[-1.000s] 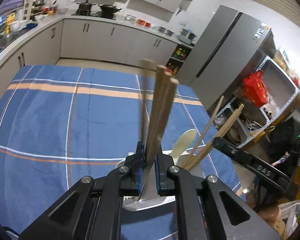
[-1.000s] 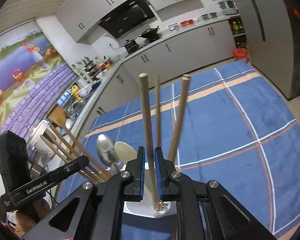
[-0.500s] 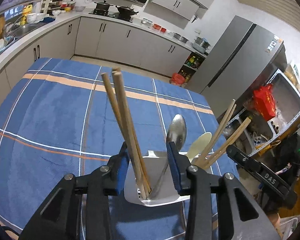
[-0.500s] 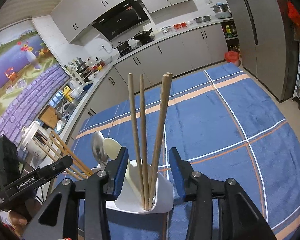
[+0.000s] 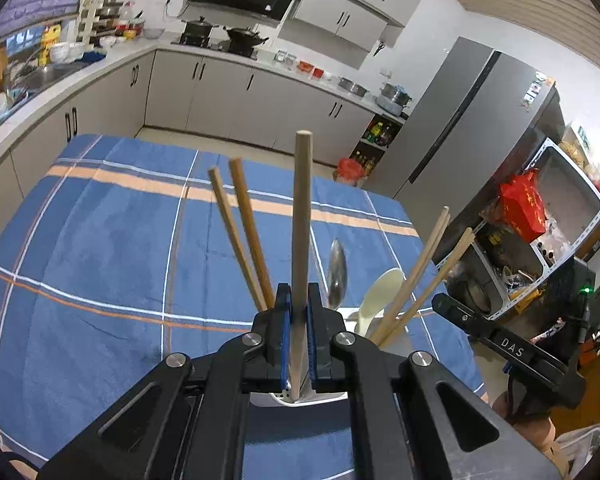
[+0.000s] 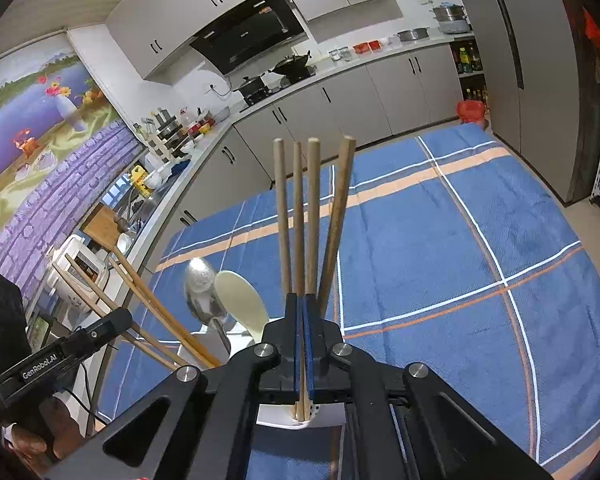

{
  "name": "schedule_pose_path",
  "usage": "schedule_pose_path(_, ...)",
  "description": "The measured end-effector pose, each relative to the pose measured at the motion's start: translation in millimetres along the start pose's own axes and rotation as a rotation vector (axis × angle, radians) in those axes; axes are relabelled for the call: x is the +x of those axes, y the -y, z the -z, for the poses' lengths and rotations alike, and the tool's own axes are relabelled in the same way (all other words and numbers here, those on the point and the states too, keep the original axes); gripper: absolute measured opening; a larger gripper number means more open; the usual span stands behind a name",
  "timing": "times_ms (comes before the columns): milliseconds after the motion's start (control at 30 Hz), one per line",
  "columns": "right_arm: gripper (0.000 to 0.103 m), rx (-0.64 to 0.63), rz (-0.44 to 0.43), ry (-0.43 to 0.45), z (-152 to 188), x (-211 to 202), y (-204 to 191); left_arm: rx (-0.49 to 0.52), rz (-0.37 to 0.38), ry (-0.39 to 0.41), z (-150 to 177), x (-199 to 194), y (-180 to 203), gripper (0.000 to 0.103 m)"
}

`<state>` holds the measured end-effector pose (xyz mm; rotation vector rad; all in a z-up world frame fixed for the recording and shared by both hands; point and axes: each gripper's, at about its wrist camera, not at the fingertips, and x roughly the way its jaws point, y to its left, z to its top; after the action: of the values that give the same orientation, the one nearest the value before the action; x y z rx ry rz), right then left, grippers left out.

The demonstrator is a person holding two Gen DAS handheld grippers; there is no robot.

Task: Organize utensils
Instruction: 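Open both tools to release the chopsticks and back away from the holder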

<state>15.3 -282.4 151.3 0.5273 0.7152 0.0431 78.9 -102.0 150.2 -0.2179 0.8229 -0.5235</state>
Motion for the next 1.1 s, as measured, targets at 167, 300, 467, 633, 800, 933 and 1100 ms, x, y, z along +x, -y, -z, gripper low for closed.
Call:
schedule_pose_path(167, 0.002, -0.027, 0.001, 0.035, -2, -11, -12, 0.048, -0.021, -0.006, 5, -2, 10, 0.006)
schedule_pose_path(300, 0.002, -0.059, 0.031, 0.084, 0, -24, -19, 0.062, -0.044, -0.036, 11, 7, 14, 0.006)
schedule_pose_path(467, 0.002, -0.077, 0.049, 0.080, -1, -24, -23, 0.088, -0.058, -0.031, 14, 8, 20, 0.006)
schedule_pose_path(633, 0.028, -0.020, 0.070, 0.059, -3, -11, -7, 0.098, -0.074, -0.025, 15, 8, 20, 0.007)
schedule_pose_path(800, 0.036, -0.005, 0.078, 0.049, -5, -1, -1, 0.118, -0.113, -0.019, 15, 9, 19, 0.007)
schedule_pose_path(933, 0.035, 0.003, 0.058, 0.026, -11, 11, 2, 0.116, -0.133, -0.023, 16, 9, 21, 0.007)
schedule_pose_path(1100, 0.007, -0.019, 0.049, 0.008, -13, 14, -3, 0.116, -0.149, -0.028, 16, 8, 20, 0.007)
